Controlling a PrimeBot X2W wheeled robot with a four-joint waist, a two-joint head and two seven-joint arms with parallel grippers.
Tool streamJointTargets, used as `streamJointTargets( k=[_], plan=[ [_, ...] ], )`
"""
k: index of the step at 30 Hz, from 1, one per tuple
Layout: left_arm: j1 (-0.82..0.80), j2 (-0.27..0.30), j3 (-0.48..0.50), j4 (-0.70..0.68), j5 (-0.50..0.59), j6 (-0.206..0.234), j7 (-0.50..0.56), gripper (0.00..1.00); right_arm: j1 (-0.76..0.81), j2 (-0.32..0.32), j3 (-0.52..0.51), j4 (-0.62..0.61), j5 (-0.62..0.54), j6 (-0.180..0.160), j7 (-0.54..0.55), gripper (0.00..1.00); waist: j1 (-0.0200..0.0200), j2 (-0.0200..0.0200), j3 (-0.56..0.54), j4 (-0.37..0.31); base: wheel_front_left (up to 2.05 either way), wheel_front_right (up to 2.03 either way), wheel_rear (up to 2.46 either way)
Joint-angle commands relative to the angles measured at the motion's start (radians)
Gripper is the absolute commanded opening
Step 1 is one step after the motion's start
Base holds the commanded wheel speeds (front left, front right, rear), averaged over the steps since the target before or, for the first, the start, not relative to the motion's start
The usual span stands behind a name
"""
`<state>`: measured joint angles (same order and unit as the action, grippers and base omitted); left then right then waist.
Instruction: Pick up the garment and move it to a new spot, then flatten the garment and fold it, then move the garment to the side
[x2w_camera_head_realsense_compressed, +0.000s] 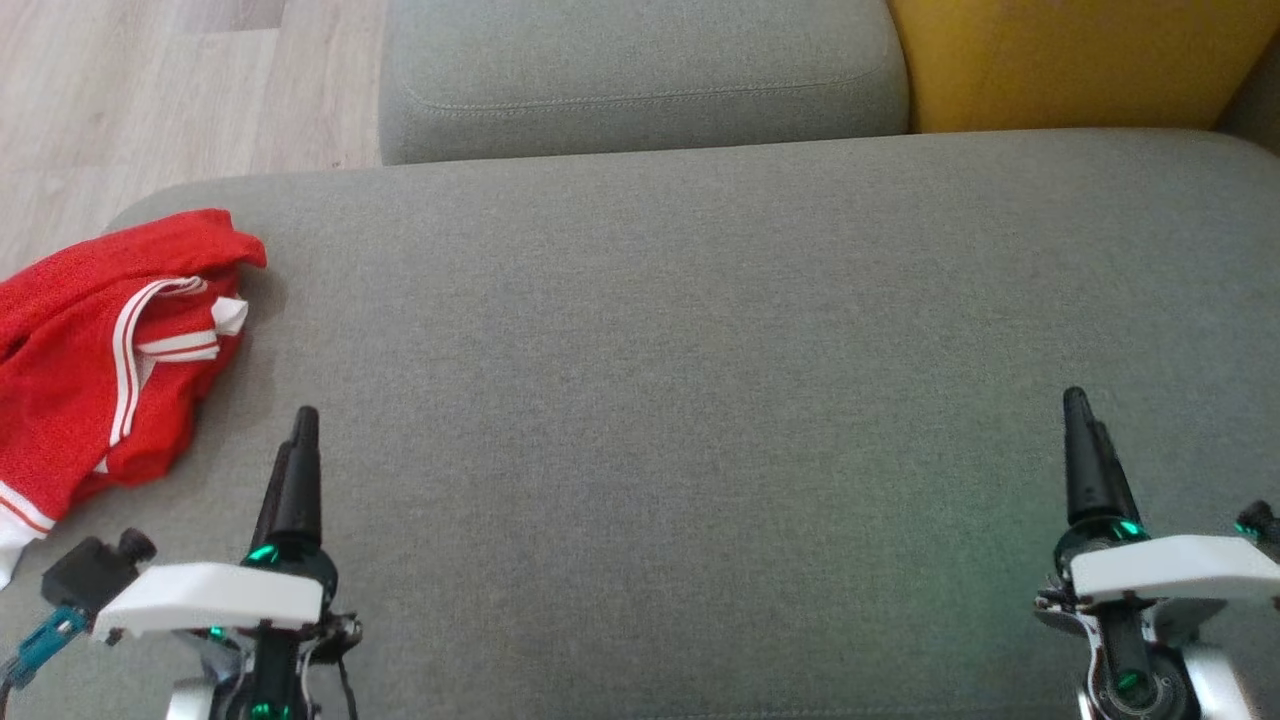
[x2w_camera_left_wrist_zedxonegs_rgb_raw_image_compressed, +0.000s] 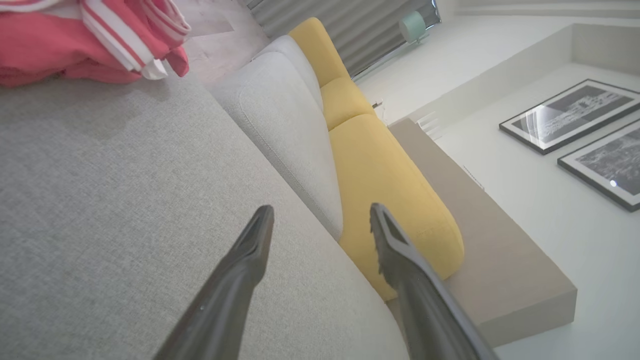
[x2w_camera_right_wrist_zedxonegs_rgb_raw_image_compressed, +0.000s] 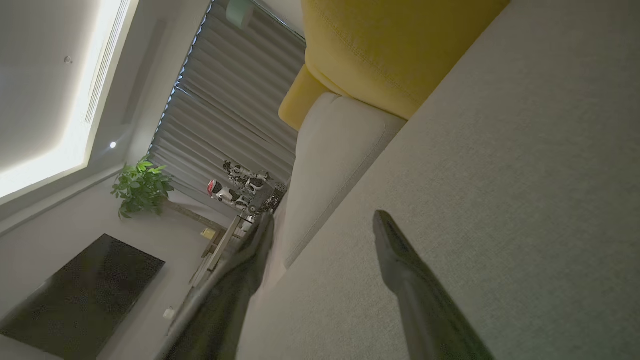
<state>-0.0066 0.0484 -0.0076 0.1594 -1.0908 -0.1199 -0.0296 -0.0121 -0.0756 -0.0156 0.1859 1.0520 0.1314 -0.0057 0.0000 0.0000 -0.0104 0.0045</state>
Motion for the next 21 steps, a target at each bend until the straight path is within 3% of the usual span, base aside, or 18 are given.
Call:
streamJointTargets(
  k=[1, 21],
  plan=[
    [-0.044, 0.019, 0.005, -0.051, 0.047, -0.003, -0.014, 1.00, -0.055, -0.022, 0.019, -0.047, -0.053, 0.000, -0.015, 1.00, 0.0000, 0.0000, 0.000, 0.000, 0.00, 0.00, 0.00],
    [-0.023, 0.043, -0.038, -0.085, 0.363, 0.019, -0.069, 1.00, -0.042, -0.022, 0.083, -0.063, -0.344, 0.000, -0.062, 1.00, 0.0000, 0.0000, -0.007, -0.003, 0.00, 0.00, 0.00]
  ],
)
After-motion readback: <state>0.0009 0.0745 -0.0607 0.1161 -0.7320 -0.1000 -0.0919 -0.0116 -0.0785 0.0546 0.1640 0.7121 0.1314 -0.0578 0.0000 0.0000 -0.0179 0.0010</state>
